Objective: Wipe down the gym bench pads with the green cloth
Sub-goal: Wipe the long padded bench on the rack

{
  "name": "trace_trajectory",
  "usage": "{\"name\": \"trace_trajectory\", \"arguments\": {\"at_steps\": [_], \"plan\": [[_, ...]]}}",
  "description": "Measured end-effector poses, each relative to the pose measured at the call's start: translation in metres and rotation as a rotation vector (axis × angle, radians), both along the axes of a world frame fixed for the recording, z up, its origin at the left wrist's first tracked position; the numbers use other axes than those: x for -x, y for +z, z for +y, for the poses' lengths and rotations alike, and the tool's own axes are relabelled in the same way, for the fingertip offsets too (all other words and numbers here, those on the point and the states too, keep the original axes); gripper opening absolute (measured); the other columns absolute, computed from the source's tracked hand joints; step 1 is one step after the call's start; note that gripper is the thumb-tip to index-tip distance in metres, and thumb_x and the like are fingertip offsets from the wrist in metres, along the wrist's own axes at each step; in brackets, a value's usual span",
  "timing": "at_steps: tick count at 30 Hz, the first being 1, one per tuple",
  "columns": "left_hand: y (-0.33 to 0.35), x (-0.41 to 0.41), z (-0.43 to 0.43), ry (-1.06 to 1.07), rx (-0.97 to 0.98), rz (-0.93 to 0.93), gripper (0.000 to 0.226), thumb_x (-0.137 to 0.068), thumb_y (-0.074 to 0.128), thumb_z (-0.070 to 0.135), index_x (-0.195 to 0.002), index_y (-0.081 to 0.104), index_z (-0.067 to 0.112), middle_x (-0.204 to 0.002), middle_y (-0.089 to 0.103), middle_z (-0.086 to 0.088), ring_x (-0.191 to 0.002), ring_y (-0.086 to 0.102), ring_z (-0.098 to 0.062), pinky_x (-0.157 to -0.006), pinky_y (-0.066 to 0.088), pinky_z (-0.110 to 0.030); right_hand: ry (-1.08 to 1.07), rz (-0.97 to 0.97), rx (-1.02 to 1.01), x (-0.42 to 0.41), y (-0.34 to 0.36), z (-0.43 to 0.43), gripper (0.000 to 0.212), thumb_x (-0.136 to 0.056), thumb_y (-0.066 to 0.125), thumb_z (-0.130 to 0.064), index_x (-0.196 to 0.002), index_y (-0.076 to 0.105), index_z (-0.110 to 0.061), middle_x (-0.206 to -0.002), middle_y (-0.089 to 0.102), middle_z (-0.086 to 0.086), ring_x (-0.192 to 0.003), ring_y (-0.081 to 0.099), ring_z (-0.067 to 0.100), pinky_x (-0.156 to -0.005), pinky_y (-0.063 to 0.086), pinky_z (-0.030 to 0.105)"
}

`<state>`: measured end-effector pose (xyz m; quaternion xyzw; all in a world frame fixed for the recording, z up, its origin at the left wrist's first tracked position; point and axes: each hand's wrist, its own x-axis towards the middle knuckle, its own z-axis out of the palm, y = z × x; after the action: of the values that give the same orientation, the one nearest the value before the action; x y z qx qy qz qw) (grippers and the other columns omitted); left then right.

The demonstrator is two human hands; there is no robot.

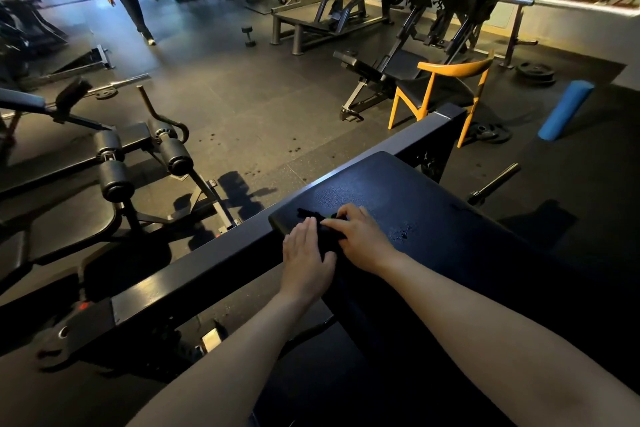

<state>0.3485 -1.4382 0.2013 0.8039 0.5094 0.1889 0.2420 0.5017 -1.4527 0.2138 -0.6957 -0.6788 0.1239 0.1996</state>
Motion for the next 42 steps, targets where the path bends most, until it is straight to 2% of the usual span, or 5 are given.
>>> {"name": "trace_trajectory", "arguments": {"at_steps": [10,16,20,34,42], "plan": [[-0.005,-0.018,0.000,-0.014,0.083,0.150,0.068,-0.098,0.028,0.036,-0.161,0.007,0.022,-0.168,-0.004,0.005,-0.152,-0.013,-0.012,-0.121,-0.015,-0.039,-0.479,0.061,0.012,-0.060,-0.001,0.010,0.036,-0.094,0.049,-0.025,-0.126,0.059,-0.036,-0.115,0.041,0.001,-0.108,0.043,0.027,-0.089,0.041,0.037],[0.003,-0.018,0.001,0.007,0.120,0.123,0.064,-0.099,0.033,0.033,-0.159,0.016,0.020,-0.168,0.003,0.004,-0.153,-0.007,-0.011,-0.123,-0.010,-0.039,0.071,0.032,-0.032,-0.022,0.000,-0.003,0.046,-0.090,0.059,-0.022,-0.135,0.058,-0.030,-0.122,0.049,0.003,-0.110,0.046,0.025,-0.097,0.043,0.039],[0.014,-0.035,0.004,0.031,0.015,0.187,0.061,-0.099,0.039,0.036,-0.157,0.025,0.024,-0.165,0.017,0.004,-0.151,0.005,-0.016,-0.120,-0.001,-0.040,0.043,-0.040,-0.034,-0.048,-0.007,-0.001,0.047,-0.092,0.055,-0.023,-0.138,0.055,-0.033,-0.127,0.046,0.001,-0.114,0.043,0.024,-0.099,0.038,0.038],[0.013,-0.067,0.010,-0.072,0.004,0.301,0.062,-0.096,0.037,0.053,-0.155,0.020,0.044,-0.167,0.008,0.013,-0.150,0.000,-0.016,-0.121,-0.002,-0.047,-0.609,0.002,-0.040,-0.140,-0.004,0.027,0.045,-0.093,0.049,-0.013,-0.133,0.058,-0.031,-0.123,0.045,0.006,-0.112,0.043,0.029,-0.093,0.038,0.036],[0.019,-0.079,0.012,-0.066,0.045,0.292,0.063,-0.095,0.042,0.055,-0.154,0.025,0.039,-0.167,0.012,0.006,-0.151,0.002,-0.021,-0.120,-0.001,-0.049,-0.133,-0.032,-0.055,-0.106,-0.007,0.017,0.048,-0.091,0.055,-0.020,-0.137,0.056,-0.034,-0.126,0.046,-0.001,-0.112,0.043,0.024,-0.098,0.038,0.038]]}}
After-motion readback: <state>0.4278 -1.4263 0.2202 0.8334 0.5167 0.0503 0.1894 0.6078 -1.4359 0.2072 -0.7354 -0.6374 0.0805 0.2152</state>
